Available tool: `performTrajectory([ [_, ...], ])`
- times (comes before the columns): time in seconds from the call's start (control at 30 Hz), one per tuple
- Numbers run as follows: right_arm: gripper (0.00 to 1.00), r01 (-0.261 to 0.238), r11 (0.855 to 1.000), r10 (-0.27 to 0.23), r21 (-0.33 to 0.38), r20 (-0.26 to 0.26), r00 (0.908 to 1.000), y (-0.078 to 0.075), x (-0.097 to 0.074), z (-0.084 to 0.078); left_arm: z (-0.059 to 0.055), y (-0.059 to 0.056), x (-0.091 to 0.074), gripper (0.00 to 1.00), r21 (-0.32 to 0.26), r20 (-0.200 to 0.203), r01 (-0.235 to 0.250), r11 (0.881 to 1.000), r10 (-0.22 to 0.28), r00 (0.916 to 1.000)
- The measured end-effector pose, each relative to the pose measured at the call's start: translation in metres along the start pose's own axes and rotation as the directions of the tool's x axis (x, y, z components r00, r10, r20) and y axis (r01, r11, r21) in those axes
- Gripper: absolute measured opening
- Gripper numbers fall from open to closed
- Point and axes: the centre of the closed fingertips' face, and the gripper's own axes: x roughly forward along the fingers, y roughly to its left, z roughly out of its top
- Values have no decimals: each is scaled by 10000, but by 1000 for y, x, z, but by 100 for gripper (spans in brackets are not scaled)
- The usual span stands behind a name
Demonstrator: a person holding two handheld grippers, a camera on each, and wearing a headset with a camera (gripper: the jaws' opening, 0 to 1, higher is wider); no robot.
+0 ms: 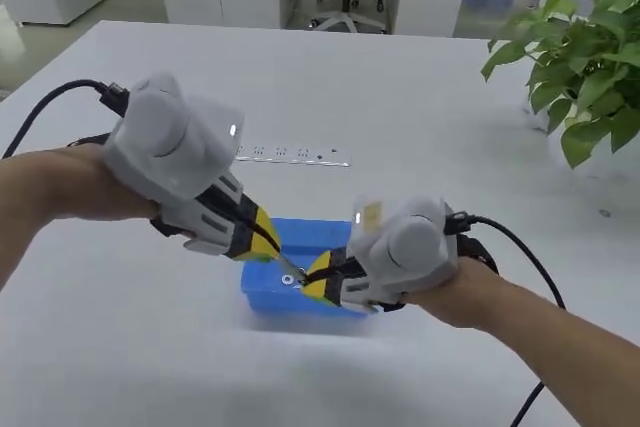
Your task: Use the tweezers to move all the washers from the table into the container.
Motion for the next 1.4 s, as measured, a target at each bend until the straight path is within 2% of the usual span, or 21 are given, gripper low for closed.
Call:
performTrajectory([
  [0.23,5,8,9984,-31,-572,-411,9992,6,-7,-3,-8,-9,2,5,351,-274,-117,9993,127,9995],
  [0.47,4,-115,9942,18,-1071,-908,9959,14,-12,-9,-19,-17,11,6,441,-516,-73,9990,96,9986],
  [0.63,4,-210,9946,110,-1012,-988,9950,17,-15,-12,-27,-19,17,6,497,-684,-110,9987,144,9976],
  [0.77,4,-363,9944,250,-991,-1127,9933,23,-14,-18,-37,-22,27,6,630,-1042,-116,9979,181,9944],
  [0.87,4,-546,9941,426,-935,-1259,9911,28,-12,-24,-47,-27,39,6,744,-1493,-40,9972,151,9887],
  [0.93,4,-644,9935,508,-942,-1403,9888,31,-11,-29,-51,-29,45,6,765,-1593,-4,9971,126,9871],
  [1.23,5,-889,9938,770,-663,-1644,9834,40,-7,-44,-58,-35,61,6,593,-1570,137,9981,-42,9876],
  [1.4,5,-1097,9925,987,-532,-1764,9794,47,-3,-52,-64,-41,70,6,483,-1636,309,9984,-226,9863],
])
